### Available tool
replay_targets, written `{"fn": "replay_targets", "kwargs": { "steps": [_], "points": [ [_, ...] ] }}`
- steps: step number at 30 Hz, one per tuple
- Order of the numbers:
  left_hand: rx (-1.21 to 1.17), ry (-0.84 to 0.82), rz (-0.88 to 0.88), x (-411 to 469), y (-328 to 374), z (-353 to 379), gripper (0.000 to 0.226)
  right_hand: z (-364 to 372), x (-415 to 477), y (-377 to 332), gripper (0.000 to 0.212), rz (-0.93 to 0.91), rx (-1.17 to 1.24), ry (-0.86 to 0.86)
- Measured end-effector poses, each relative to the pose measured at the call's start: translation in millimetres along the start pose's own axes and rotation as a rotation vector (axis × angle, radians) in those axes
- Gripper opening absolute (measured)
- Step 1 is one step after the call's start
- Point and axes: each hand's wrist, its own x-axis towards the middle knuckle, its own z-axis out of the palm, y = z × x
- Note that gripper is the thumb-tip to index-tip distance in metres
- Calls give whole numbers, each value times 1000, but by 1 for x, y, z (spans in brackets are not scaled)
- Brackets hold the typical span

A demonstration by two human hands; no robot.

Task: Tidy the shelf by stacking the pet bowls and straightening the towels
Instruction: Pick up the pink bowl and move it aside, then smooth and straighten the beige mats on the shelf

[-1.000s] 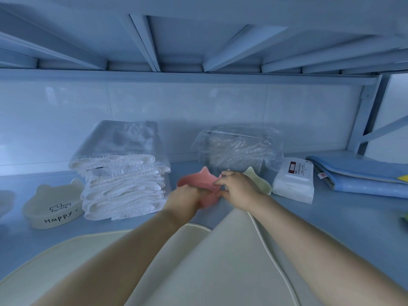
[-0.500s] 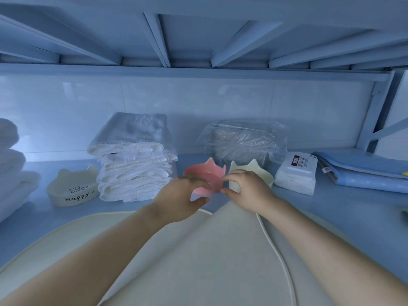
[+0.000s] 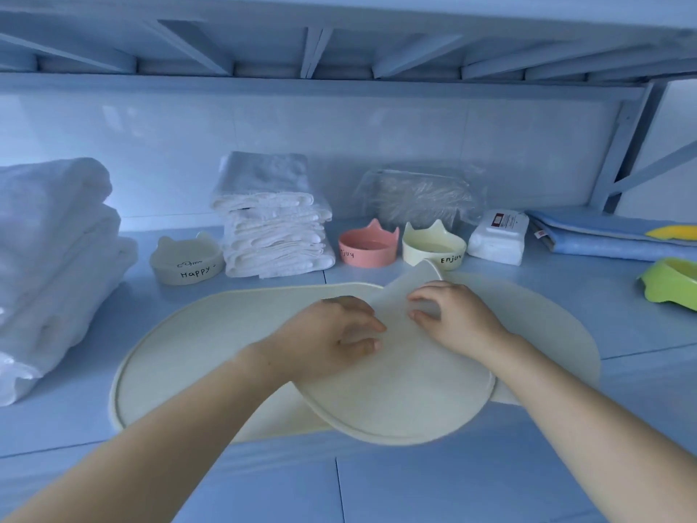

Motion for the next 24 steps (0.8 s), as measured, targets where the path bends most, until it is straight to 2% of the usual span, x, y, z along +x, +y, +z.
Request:
{"fn": "replay_targets", "kwargs": {
  "steps": [8, 14, 16, 18, 22, 24],
  "points": [
    [139, -9, -71, -44, 23, 19, 37, -16, -76, -15, 18, 80, 28, -18],
    [202, -74, -14, -57, 49, 23, 83, -29, -95, -21, 16, 60, 70, -40],
    [243, -58, 0, -56, 55, 26, 77, -32, -96, -22, 17, 43, 70, -44],
    [235, -21, -8, -52, 59, 28, 62, -37, -98, -20, 19, 37, 69, -46],
    [145, 55, -55, -47, 69, 30, 13, -49, -104, -11, 21, 29, 83, -10],
    [135, 192, -93, -40, 71, 30, 21, -53, -109, -6, 23, 17, 99, 47]
  ]
}}
